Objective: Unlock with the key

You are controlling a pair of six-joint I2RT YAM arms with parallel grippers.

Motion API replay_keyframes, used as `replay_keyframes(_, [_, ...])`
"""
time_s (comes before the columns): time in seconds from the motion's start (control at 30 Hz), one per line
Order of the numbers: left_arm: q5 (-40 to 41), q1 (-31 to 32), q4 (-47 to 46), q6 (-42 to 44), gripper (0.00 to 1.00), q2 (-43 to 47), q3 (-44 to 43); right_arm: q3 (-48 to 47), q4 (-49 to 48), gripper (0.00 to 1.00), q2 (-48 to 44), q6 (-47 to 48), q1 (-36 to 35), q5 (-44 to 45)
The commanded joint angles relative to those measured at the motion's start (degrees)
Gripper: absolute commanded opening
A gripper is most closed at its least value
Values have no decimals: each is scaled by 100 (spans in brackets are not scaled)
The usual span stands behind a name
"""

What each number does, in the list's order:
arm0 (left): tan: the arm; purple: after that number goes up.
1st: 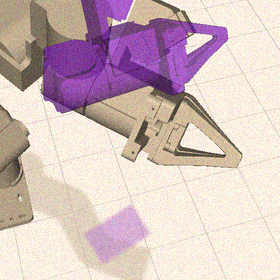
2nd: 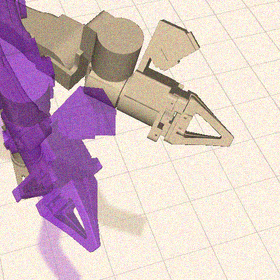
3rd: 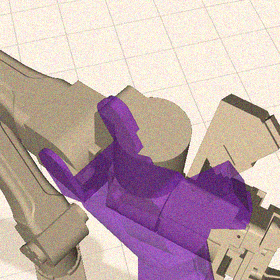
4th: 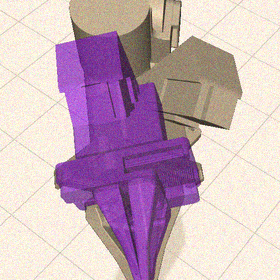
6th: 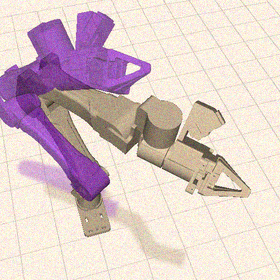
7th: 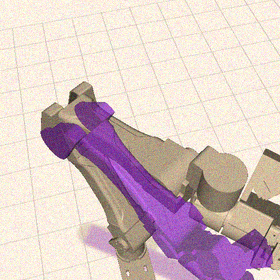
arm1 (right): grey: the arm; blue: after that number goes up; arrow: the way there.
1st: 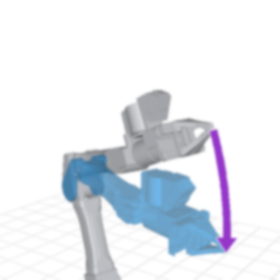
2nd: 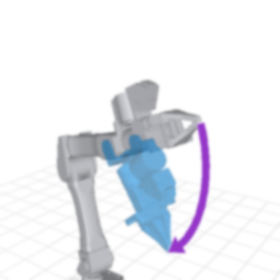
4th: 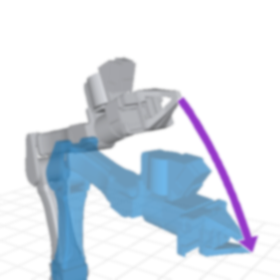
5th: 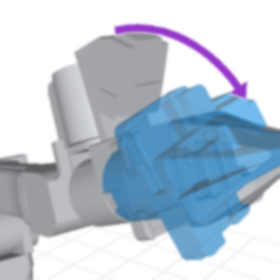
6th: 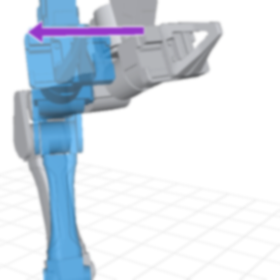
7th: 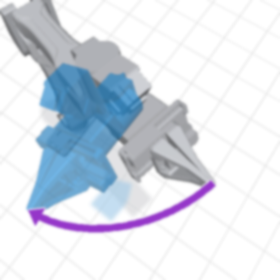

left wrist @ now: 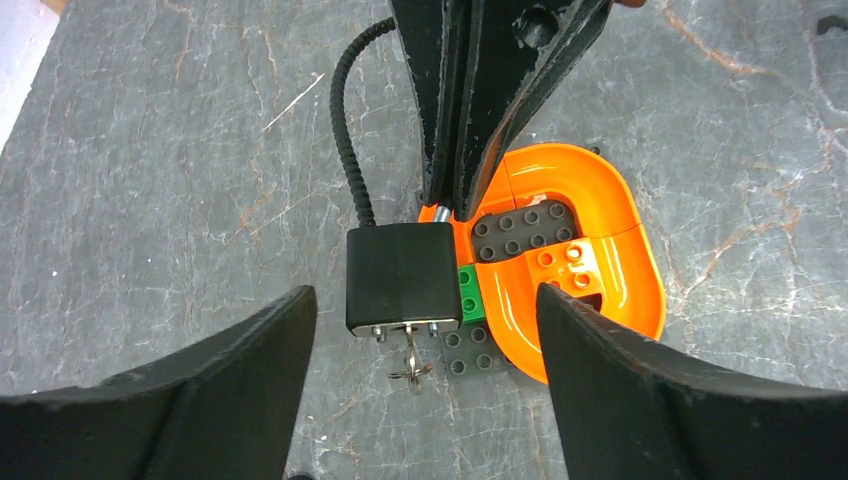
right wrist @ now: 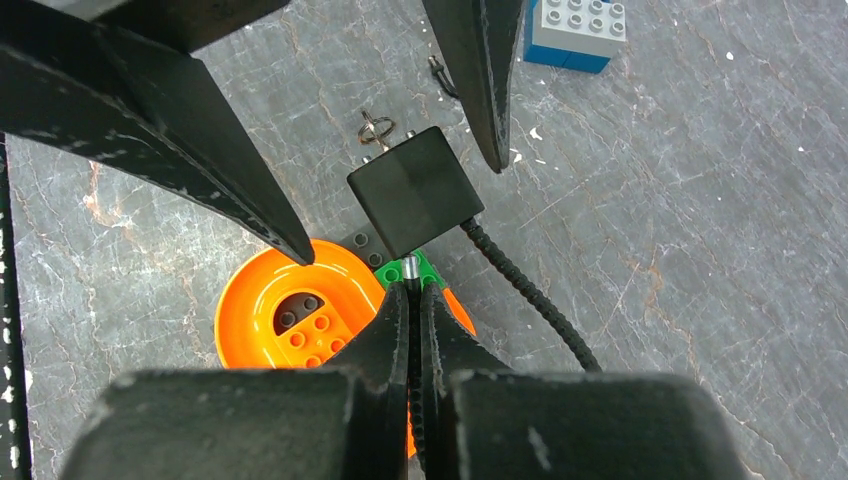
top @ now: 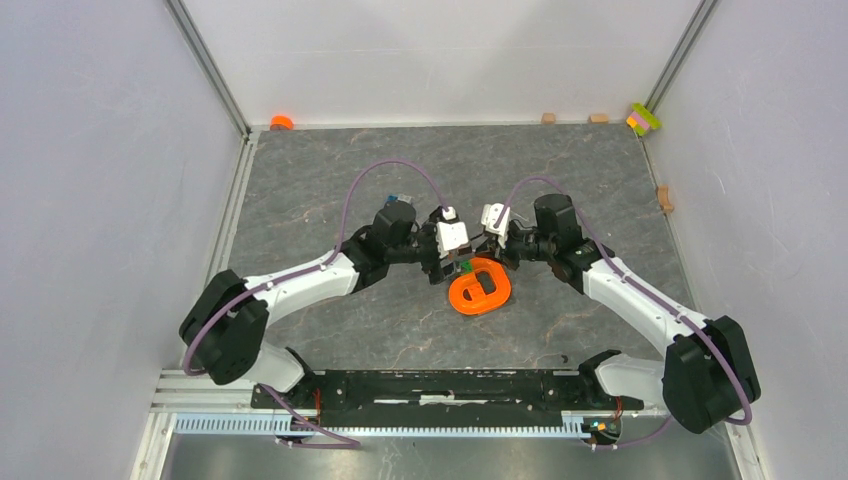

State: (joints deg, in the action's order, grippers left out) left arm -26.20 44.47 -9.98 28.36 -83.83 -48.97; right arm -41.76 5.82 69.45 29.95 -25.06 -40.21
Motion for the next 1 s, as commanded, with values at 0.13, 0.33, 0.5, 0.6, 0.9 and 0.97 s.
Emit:
replay_keyframes(0.13, [196,71,-121,260,78,-225,-498,-69,-334,0,-4,-113,31,-295])
replay_keyframes(0.33, [85,71,232,262,53,-363,-763,-51,-315,0,-10,-102,56,-319])
replay_keyframes(0.5, [-68,71,413,358,24,-339,-763,-52,-306,0,-19,-65,76,-339])
replay_keyframes(0.6, [-403,71,681,610,2,-252,-746,-59,-263,0,-23,9,98,-316])
replay_keyframes(0.9, [-2135,71,2135,1941,2,-81,-660,-113,68,0,51,521,133,-242])
replay_keyframes(0.97, [-2162,71,2128,1958,2,-36,-608,-126,158,0,75,636,133,-254])
